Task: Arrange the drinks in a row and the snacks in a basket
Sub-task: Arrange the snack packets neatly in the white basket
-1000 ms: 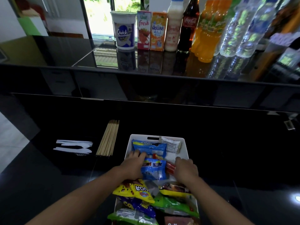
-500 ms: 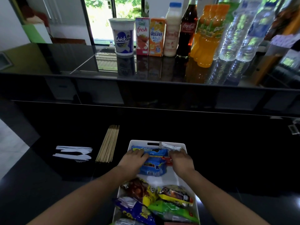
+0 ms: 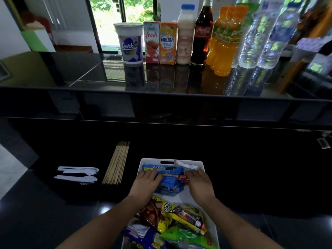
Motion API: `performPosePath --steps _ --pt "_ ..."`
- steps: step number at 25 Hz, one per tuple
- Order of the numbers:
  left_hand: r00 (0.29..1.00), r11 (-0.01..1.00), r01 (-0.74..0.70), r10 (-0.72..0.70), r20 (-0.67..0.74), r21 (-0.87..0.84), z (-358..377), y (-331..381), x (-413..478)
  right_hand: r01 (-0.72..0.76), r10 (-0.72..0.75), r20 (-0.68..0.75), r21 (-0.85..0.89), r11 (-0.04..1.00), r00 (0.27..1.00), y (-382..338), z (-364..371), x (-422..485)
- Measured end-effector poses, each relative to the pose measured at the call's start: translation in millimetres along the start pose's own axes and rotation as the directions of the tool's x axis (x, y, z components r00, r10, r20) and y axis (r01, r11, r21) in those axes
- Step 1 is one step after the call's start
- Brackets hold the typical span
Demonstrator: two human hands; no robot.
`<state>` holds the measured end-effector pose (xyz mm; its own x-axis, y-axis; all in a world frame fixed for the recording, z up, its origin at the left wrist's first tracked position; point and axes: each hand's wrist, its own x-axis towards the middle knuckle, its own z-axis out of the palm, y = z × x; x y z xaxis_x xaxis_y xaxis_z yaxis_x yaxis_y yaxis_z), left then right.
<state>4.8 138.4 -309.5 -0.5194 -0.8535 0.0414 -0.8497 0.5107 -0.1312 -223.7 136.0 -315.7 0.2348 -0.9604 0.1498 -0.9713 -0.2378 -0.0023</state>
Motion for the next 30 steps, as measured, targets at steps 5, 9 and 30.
performPosePath --steps 5,9,30 --pt "1.0 1.0 0.017 -0.018 -0.018 -0.017 -11.3 -4.8 -9.9 -0.041 0.042 -0.015 0.077 0.996 0.999 -3.8 -8.6 -6.9" --pt "0.995 0.989 0.086 -0.093 -0.048 -0.122 -30.4 -10.6 -25.5 -0.073 0.076 -0.001 0.253 0.965 0.997 -14.1 -19.5 -21.6" --pt "0.959 0.971 0.035 0.033 0.283 -0.234 -32.5 10.6 -55.4 -0.159 0.076 0.162 0.597 0.786 0.984 -14.6 -55.8 -49.9"
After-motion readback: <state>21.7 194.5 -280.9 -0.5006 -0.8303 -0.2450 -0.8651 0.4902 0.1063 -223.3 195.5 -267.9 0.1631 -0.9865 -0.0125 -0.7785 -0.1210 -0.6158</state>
